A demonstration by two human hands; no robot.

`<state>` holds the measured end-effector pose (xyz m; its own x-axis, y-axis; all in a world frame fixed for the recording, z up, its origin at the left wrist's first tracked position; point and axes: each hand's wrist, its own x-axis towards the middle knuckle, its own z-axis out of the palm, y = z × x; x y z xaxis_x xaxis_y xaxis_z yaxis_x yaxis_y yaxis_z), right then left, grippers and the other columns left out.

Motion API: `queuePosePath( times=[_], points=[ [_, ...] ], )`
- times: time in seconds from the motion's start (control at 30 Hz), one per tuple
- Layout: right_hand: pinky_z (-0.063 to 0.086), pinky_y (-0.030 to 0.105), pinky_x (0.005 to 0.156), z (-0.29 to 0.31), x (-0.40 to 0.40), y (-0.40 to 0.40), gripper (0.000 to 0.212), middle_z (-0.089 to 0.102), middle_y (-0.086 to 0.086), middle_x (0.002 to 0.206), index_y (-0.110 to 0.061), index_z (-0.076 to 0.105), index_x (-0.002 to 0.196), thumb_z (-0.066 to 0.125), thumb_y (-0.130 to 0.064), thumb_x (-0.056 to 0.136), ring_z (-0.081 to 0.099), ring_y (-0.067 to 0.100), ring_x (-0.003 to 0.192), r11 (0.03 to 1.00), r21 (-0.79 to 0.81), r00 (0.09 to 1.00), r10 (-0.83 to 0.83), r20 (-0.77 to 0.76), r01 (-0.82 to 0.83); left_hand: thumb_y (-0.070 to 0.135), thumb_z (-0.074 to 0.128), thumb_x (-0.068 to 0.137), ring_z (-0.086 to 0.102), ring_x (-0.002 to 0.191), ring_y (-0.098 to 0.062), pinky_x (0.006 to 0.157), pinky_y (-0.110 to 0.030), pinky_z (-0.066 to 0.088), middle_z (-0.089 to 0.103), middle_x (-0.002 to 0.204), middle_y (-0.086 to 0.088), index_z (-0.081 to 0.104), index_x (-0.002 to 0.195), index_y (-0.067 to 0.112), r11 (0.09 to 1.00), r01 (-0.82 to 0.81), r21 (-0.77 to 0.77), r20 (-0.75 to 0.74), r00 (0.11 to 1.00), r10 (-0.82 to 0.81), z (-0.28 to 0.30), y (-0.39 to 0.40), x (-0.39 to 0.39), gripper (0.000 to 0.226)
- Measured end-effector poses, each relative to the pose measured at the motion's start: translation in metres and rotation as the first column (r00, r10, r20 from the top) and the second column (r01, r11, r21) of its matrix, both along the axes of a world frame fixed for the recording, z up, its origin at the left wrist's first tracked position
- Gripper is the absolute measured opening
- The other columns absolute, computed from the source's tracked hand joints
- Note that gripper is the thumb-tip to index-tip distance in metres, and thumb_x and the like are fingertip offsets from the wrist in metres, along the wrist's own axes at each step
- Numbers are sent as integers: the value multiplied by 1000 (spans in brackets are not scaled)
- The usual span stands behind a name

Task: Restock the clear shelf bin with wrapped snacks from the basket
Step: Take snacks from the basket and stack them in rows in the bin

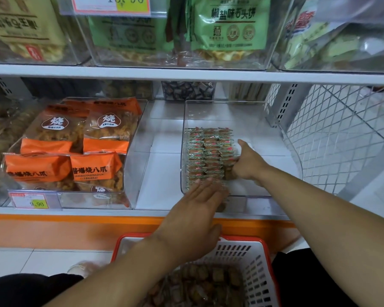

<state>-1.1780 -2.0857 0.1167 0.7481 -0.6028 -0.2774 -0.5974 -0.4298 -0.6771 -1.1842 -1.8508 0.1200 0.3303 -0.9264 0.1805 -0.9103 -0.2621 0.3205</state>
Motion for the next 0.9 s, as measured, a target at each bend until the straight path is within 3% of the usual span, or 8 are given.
queuePosePath(
  times=[0.07,0.23,0.4,0.5,0.67,0.77,0.83,0.9],
  points=[
    [46,27,85,1,1,0,83,59,12,133,-14,21,158,61,3,88,58,29,117,1000,-22,1000,-16,-3,16,32,60,94,6,156,-10,114,-12,-21,26,166,5,29,158,24,1000,-3,24,1,1000,3,1,0,0,72],
    [51,33,76,-2,4,1,42,70,15,106,-3,60,122,63,7,82,66,31,99,999,21,999,-31,-14,31,36,63,93,8,155,-10,114,-12,-21,28,165,6,29,157,26,999,7,36,-1,1000,-7,-2,0,1,73],
    [50,35,93,13,1,3,67,62,14,126,-2,46,139,76,-2,79,59,29,110,996,-69,993,56,-103,-63,30,66,92,9,155,-11,122,-17,-11,29,165,4,32,156,23,1000,18,-23,-43,999,-18,2,2,1,73],
    [48,29,94,41,-8,13,59,58,12,135,-11,50,141,70,-7,86,58,26,118,929,-368,985,103,140,-45,16,73,84,37,143,-19,124,-27,21,53,147,-3,54,142,16,987,-22,-160,-57,998,13,15,7,-3,61],
    [48,20,71,49,-49,78,20,64,0,92,-8,64,97,56,5,85,60,9,83,843,-538,455,482,749,-7,19,59,85,58,90,-11,77,-26,47,67,96,8,67,111,25,976,-100,-193,-146,987,72,-7,34,-12,28],
    [47,29,69,-16,-87,123,15,64,6,86,-9,65,82,57,3,80,59,21,78,700,-637,502,698,511,-324,27,60,90,66,102,-20,84,-34,54,70,109,5,65,120,29,956,-87,281,-253,954,161,-57,62,-21,31],
    [53,38,82,-79,-113,136,19,67,4,106,-17,67,97,54,-8,87,63,26,96,582,-480,645,763,43,-656,24,60,93,64,114,-27,94,-35,50,68,125,-7,63,127,22,826,-1,564,-302,931,207,-101,81,-30,34],
    [51,44,96,-146,-141,135,33,60,9,130,-22,59,125,51,-14,94,60,31,113,497,-120,490,732,-473,-859,26,58,97,58,120,-33,95,-33,46,59,136,-16,57,134,14,642,104,760,-347,900,265,-145,100,-40,39]
  ],
)
